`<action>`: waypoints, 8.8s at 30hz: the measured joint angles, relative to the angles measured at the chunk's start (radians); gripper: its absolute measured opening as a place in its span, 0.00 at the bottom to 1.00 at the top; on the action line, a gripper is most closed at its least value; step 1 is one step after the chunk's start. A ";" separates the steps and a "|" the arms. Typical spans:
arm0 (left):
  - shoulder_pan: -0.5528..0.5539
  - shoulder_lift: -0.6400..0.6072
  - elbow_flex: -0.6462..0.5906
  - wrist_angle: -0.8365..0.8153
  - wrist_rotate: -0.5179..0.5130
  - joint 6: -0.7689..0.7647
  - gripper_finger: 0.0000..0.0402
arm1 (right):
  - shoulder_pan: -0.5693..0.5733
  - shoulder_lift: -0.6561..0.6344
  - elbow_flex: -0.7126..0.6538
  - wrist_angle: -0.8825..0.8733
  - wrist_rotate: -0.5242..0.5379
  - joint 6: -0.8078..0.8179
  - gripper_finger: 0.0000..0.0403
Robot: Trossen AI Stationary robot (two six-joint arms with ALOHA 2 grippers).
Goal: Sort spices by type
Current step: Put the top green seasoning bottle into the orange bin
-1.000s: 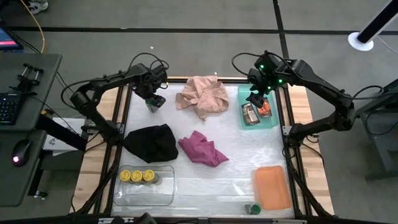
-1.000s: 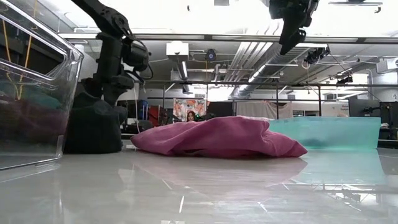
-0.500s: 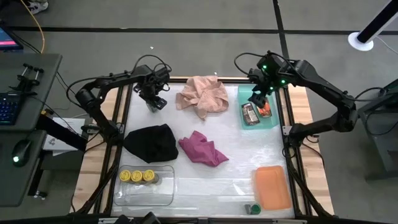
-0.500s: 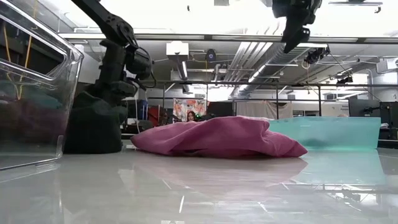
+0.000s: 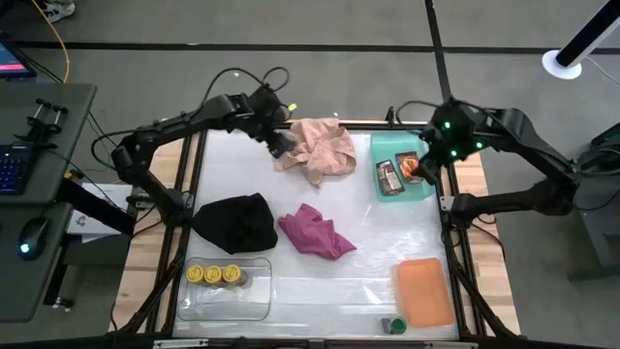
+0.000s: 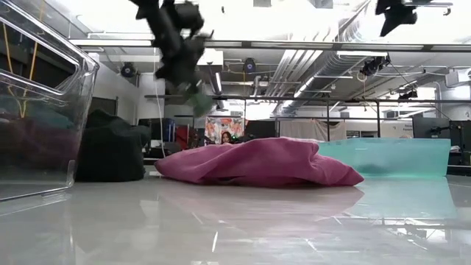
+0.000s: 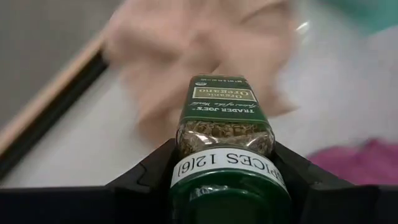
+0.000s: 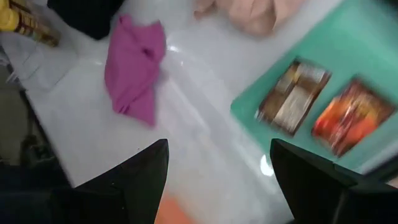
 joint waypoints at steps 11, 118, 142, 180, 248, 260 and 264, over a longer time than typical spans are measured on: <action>-0.308 0.044 0.082 0.373 0.130 0.126 0.41 | 0.314 -0.016 -0.227 0.089 0.006 0.282 0.69; -0.786 0.914 0.635 0.854 -0.010 0.026 0.68 | 1.268 0.320 -0.510 0.534 0.312 1.419 0.00; -0.728 0.827 0.634 0.662 -0.008 0.085 0.70 | 1.269 0.319 -0.509 0.526 0.283 1.376 0.00; -0.755 -0.237 -0.387 0.843 -0.371 -0.238 0.00 | 1.118 0.520 -0.508 0.571 0.141 0.395 0.73; -0.700 0.549 0.038 1.207 0.130 -0.393 0.00 | 1.419 0.684 -0.508 0.584 1.118 1.526 0.47; -0.700 0.577 0.056 1.092 -0.056 -0.472 0.00 | 1.419 0.701 -0.508 0.593 1.130 1.524 0.47; -0.709 0.602 0.058 1.150 -0.073 -0.496 0.00 | 1.419 0.701 -0.508 0.594 1.129 1.516 0.47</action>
